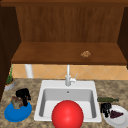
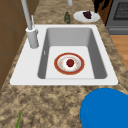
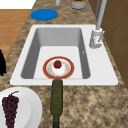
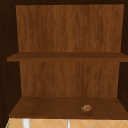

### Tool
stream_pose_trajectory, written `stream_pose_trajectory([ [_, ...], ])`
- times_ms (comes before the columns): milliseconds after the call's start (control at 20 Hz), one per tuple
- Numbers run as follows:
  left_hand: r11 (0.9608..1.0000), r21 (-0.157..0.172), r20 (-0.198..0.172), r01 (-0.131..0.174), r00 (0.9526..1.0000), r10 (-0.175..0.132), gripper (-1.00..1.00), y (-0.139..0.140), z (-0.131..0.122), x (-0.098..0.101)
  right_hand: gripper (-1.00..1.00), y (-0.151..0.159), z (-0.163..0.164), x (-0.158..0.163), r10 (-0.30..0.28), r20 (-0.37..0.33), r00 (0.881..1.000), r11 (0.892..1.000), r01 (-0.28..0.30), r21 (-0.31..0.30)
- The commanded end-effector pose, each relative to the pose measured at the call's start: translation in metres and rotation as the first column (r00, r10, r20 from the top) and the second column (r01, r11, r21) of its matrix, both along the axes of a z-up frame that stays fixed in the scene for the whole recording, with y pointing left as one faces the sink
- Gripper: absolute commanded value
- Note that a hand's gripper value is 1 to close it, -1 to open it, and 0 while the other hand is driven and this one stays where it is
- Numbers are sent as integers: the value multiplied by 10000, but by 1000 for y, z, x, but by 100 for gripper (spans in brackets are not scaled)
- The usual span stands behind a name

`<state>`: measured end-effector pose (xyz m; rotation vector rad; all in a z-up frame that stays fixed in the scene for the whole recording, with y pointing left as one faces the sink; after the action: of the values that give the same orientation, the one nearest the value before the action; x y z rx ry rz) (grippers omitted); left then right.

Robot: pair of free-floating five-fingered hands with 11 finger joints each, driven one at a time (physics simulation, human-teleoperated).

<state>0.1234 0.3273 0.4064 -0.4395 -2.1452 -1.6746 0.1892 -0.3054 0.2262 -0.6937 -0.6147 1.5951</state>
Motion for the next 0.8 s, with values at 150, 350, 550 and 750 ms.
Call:
stream_pose_trajectory([
  [150, 9996, -279, -3, 64, 10000, -64, 100, 45, -50, 42, 0, 0, 0, 0, 0, 0, 10000, 10000, 0, 0],
  [350, 9999, -135, -130, 73, 9999, -75, 100, 68, -86, 70, 0, 0, 0, 0, 0, 0, 10000, 10000, 0, 0],
  [550, 9991, -414, -14, 54, 10000, -55, 100, 90, -120, 98, 0, 0, 0, 0, 0, 0, 10000, 10000, 0, 0],
  [750, 9986, -380, 129, 363, 9993, -359, 100, 103, -149, 121, 0, 0, 0, 0, 0, 0, 10000, 10000, 0, 0],
])
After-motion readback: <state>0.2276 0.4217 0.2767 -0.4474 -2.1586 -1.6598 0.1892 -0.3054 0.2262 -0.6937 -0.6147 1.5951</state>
